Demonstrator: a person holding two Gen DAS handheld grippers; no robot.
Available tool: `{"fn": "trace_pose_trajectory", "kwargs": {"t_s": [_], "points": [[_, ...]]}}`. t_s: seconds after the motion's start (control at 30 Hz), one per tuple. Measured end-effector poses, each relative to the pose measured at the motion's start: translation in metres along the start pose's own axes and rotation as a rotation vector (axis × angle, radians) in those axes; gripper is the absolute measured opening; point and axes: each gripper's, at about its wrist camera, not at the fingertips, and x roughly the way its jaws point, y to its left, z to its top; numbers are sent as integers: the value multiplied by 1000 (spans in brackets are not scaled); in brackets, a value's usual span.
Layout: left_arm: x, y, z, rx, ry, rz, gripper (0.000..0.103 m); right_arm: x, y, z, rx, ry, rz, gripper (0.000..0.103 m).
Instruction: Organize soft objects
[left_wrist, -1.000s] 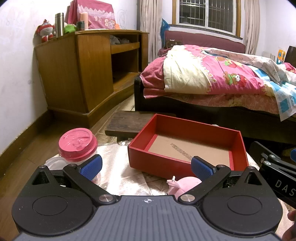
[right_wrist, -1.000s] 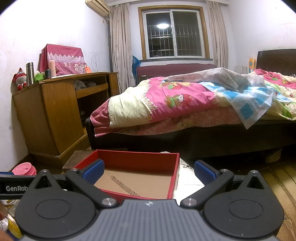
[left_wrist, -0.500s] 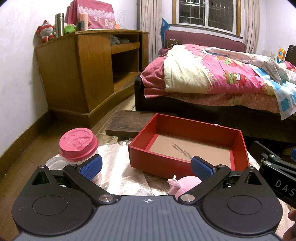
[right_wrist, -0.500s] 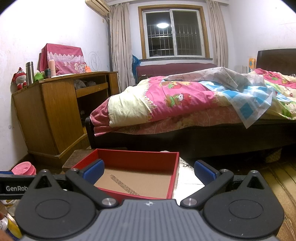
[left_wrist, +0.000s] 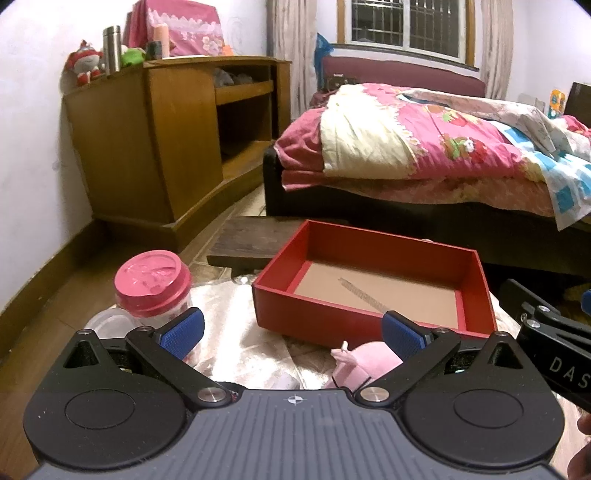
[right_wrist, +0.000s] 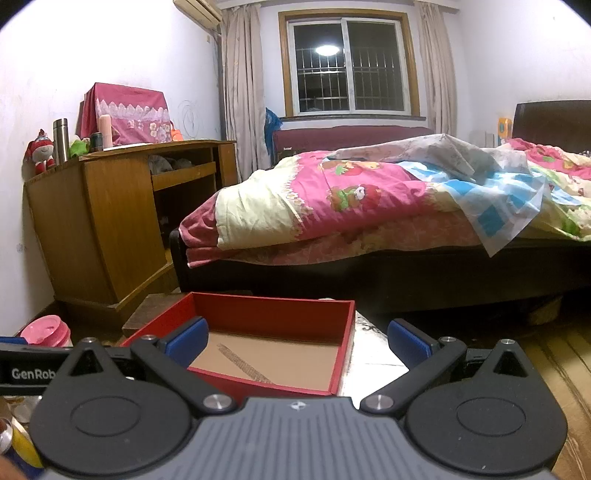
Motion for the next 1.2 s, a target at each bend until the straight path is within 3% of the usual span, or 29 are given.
{"fn": "trace_pose_trajectory", "kwargs": {"t_s": [0.13,0.5,0.6,0.73,0.8,0.97,1.1,1.2], "points": [[-6,3,-6,-18,-27,-66,97,-11,-6,2,2,-10,-16,81],[-12,0,-12,43,11,-47,97,-28,-7,0,-15,-25,-48,81],[-16,2,-19,41,74,-124,97,-36,-11,-4,-36,-16,-59,81],[-28,-6,-37,106,76,-208,97,-32,-25,-16,-97,122,-52,81],[-32,-11,-43,155,71,-210,97,-25,-33,-24,-116,188,-49,81],[-24,-30,-51,282,115,-308,97,2,-51,-46,-122,371,-116,81],[-19,-54,-65,390,128,-361,97,8,-78,-45,-35,401,-152,81],[-8,-65,-77,434,182,-364,96,9,-82,-38,-22,389,-143,81]]}}
